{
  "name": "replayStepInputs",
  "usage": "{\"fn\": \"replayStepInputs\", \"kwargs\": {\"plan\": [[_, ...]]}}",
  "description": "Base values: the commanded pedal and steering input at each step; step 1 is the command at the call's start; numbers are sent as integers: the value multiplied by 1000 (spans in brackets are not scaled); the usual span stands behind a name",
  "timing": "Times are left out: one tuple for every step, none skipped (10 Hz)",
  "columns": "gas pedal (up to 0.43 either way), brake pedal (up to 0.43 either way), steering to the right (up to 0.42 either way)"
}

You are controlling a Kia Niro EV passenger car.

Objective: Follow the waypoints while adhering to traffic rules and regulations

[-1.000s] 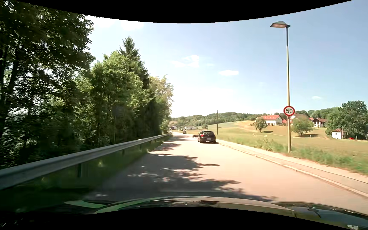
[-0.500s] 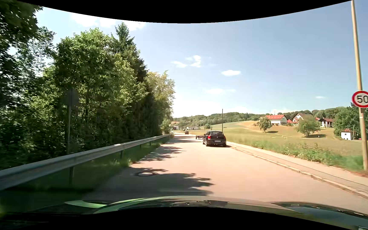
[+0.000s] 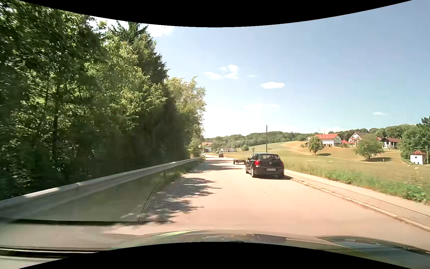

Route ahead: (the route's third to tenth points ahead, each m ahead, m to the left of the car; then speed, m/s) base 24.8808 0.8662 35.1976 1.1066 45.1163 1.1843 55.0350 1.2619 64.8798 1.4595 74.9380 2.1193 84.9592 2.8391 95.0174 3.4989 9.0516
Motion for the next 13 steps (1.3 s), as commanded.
{"fn": "replayStepInputs", "kwargs": {"plan": [[110,0,-9],[110,0,-8],[110,0,-7],[110,0,-7],[110,0,-6],[110,0,-5],[110,0,-3],[110,0,-2],[110,0,-2],[110,0,-1],[110,0,-1],[110,0,-2],[110,0,-1]]}}
